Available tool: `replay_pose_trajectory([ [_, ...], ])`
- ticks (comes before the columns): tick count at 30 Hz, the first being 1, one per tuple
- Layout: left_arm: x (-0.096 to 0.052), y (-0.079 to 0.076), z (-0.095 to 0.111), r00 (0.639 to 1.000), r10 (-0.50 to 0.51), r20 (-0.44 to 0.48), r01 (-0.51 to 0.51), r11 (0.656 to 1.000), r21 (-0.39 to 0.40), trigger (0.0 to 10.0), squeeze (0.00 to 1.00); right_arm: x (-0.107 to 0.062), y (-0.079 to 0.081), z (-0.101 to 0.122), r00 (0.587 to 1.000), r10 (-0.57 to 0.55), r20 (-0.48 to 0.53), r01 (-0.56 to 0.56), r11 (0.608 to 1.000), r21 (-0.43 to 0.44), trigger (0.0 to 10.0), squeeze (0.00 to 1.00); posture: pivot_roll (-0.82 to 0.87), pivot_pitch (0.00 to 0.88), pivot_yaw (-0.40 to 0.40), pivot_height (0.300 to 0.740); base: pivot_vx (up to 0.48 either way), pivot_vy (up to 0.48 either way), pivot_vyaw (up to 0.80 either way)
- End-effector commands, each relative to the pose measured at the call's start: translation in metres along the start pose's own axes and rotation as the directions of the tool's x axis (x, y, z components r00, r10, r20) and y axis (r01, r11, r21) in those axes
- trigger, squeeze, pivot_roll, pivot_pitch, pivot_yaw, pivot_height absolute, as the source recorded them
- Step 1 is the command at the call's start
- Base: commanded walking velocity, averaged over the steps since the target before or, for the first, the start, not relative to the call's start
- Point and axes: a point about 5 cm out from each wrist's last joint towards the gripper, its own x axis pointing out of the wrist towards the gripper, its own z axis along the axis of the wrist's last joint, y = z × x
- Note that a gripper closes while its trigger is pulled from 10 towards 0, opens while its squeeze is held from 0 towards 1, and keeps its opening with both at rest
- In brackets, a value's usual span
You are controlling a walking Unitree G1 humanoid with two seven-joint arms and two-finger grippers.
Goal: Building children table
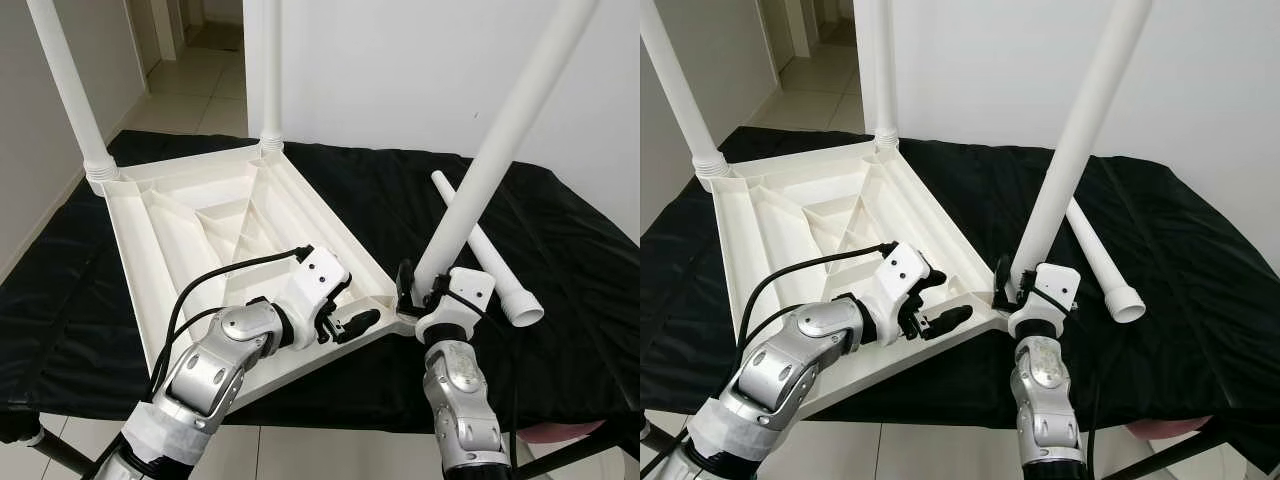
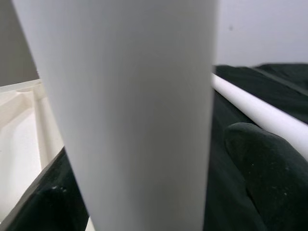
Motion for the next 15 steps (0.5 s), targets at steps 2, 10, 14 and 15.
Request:
replay_pose_trajectory([
  [2, 0.000, 0.001, 0.004, 0.999, 0.033, 0.020, -0.033, 0.999, 0.011, 10.0, 0.00, 0.005, -0.007, -0.002, 0.999, 0.043, -0.014, -0.043, 0.999, 0.018, 10.0, 0.58, -0.03, 0.000, -0.067, 0.740, 0.000, 0.000, 0.00],
  [10, 0.004, 0.005, 0.007, 0.999, 0.041, 0.028, -0.042, 0.999, 0.034, 10.0, 0.00, 0.010, -0.008, -0.009, 0.940, 0.332, -0.083, -0.336, 0.941, -0.047, 10.0, 0.00, -0.03, 0.000, -0.054, 0.740, 0.000, 0.000, 0.00],
  [14, 0.003, 0.006, 0.006, 0.999, 0.039, 0.026, -0.040, 0.998, 0.041, 10.0, 0.00, 0.012, -0.013, -0.013, 0.893, 0.435, -0.120, -0.443, 0.895, -0.053, 10.0, 0.00, -0.03, 0.000, -0.048, 0.740, 0.000, 0.000, 0.00],
  [15, 0.003, 0.006, 0.006, 0.999, 0.039, 0.026, -0.040, 0.998, 0.041, 10.0, 0.00, 0.012, -0.013, -0.013, 0.893, 0.435, -0.120, -0.443, 0.895, -0.053, 10.0, 0.00, -0.03, 0.000, -0.048, 0.740, 0.000, 0.000, 0.00],
])
